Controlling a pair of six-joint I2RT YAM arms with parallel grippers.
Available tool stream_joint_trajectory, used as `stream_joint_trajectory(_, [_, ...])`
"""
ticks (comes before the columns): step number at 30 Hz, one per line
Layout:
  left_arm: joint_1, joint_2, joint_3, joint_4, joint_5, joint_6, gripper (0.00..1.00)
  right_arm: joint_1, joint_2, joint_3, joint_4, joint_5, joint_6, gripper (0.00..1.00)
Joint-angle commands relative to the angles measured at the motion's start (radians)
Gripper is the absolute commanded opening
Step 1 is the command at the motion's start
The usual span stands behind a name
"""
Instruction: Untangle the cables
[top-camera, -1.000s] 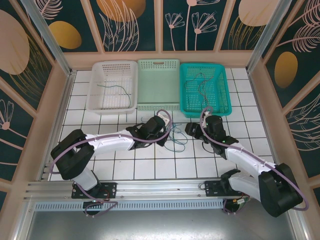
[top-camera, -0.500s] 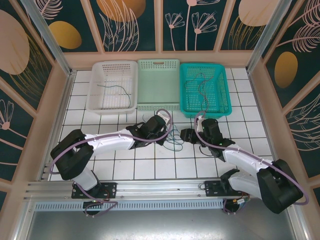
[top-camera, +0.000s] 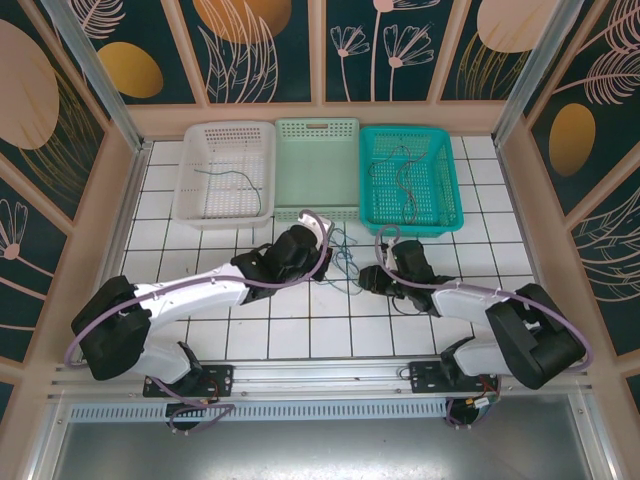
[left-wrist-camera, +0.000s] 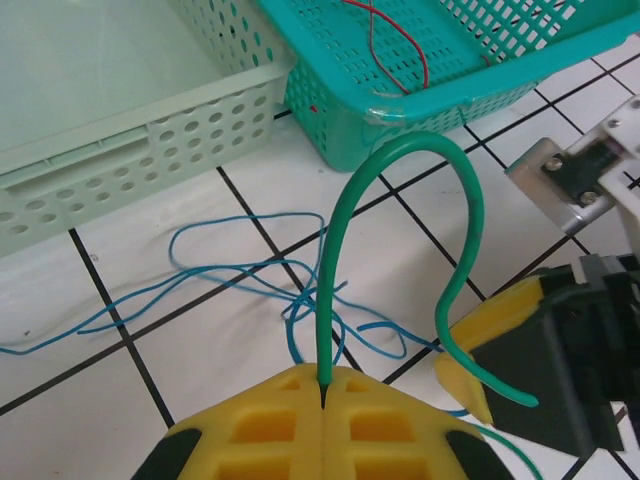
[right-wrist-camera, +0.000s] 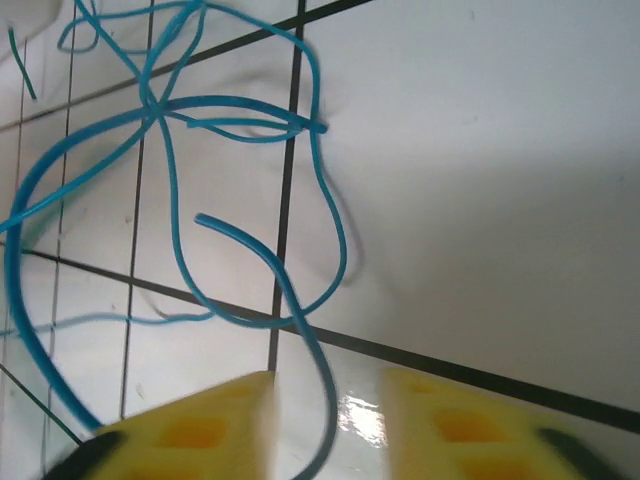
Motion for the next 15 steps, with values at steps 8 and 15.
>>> stream_joint_trajectory(8, [0.003,-0.089,-0.078,-0.027,-0.162,0.025,0.00,0.005,-0.011,0.053,-0.143,0.233,0.033,0.00])
stream_joint_trajectory(15, [0.006,-0.162,-0.106,-0.021,-0.217,0.028,0.00,0.005,-0.053,0.054,-0.203,0.290,0.028,0.00])
